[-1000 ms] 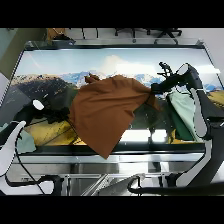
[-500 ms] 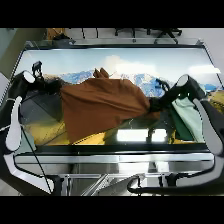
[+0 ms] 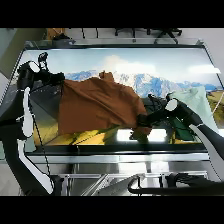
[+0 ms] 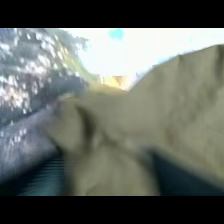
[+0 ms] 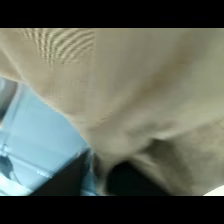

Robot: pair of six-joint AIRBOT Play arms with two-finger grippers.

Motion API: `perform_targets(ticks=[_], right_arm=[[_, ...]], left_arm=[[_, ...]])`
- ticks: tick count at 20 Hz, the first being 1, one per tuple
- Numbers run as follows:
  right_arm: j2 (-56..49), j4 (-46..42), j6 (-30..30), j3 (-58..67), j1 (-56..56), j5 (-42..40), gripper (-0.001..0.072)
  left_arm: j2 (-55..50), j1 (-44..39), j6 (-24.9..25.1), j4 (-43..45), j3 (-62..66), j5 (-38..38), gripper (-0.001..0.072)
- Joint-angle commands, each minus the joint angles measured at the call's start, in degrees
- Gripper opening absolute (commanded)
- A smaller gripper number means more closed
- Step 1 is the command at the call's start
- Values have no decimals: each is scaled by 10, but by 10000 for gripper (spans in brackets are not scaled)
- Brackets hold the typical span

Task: Fold the shirts.

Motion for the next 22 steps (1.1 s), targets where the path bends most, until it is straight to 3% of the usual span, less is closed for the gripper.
perform_targets(ticks=[1, 3, 4, 5, 8, 11, 15, 19, 22], right_arm=[[7, -6, 3, 9, -14, -16, 426], [7, -7, -10, 46, -66, -7, 425], [7, -7, -25, 63, -97, -2, 425], [6, -5, -38, 77, -130, 5, 425], [-14, 29, -105, 93, -230, 19, 421], [-60, 82, -180, 93, -275, 75, 420], [-121, 83, -202, 93, -254, 87, 420], [-156, 85, -210, 93, -211, 91, 421], [-170, 124, -231, 93, -178, 91, 420]], left_arm=[[23, 18, -12, 0, 4, -102, 691], [48, 38, -12, 1, 3, -196, 688], [63, 47, -11, 1, -2, -236, 615], [84, 55, -11, 1, -24, -257, 570], [179, 72, -5, 1, -169, -259, 570], [293, 78, 4, 0, -389, -185, 571], [377, 78, 6, 0, -616, -66, 572], [387, 78, 25, -65, -698, 43, 572], [367, 79, 36, -85, -707, 64, 572]])
